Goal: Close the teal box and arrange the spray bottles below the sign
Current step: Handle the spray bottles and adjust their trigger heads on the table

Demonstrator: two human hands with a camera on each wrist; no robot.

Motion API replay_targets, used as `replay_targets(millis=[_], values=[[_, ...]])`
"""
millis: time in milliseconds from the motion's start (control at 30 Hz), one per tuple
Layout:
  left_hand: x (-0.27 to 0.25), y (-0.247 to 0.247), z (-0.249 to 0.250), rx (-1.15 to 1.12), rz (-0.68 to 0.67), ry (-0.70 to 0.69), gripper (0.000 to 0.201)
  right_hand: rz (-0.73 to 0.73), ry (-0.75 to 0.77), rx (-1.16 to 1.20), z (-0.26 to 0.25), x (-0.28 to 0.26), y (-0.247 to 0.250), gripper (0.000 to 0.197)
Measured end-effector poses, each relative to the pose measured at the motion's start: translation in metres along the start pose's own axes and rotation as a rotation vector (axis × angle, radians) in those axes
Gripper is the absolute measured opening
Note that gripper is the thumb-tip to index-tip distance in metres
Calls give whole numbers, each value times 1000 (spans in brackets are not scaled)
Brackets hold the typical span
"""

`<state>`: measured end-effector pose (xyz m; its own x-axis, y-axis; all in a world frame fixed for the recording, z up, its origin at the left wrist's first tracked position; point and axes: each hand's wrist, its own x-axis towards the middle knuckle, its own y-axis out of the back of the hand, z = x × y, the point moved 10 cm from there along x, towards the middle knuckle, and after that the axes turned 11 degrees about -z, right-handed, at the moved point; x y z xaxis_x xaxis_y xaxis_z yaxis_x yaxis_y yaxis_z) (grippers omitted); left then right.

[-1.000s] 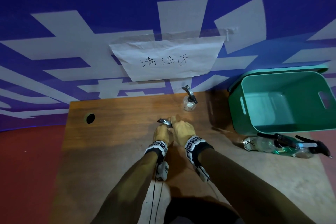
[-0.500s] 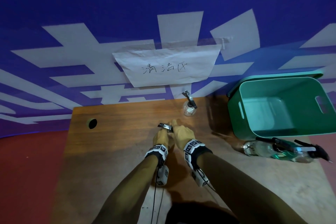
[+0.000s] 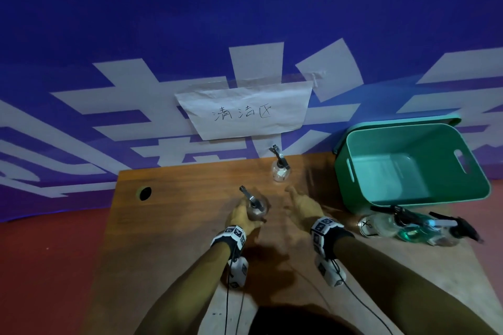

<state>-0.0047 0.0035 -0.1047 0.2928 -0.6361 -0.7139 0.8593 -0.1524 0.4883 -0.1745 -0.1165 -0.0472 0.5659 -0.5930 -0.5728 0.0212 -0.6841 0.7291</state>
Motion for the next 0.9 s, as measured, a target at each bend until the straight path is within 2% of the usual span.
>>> replay_targets(millis=[100, 200, 267, 367, 433, 533, 600, 667, 833, 900], values=[[-27, 8, 2, -1, -11, 1, 88, 92, -16, 54, 9, -1, 29, 48], [-51, 16, 0, -11, -22, 28, 73, 163, -19, 131, 8, 13, 63, 34], [-60, 21, -1, 4, -27, 36, 68, 156, -37, 202, 6, 30, 79, 42], [-67, 31, 1, 43, 2, 48, 73, 154, -52, 276, 1, 56, 94, 65], [-67, 39, 4, 22, 38, 40, 81, 164, -57, 294, -3, 73, 102, 66], [-66, 47, 10, 41, 66, 23, 97, 99, -73, 246, -10, 93, 99, 54], [-64, 53, 14, 69, 105, -2, 110, 37, -65, 216, -13, 100, 88, 34], [-62, 58, 20, 115, 153, -20, 111, 2, -55, 231, -12, 102, 76, 20], [-64, 59, 61, 340, 236, -154, 112, -66, -45, 152, -9, 86, 62, 30], [-65, 53, 78, 406, 235, -201, 115, -125, -28, 67, -4, 78, 58, 26]])
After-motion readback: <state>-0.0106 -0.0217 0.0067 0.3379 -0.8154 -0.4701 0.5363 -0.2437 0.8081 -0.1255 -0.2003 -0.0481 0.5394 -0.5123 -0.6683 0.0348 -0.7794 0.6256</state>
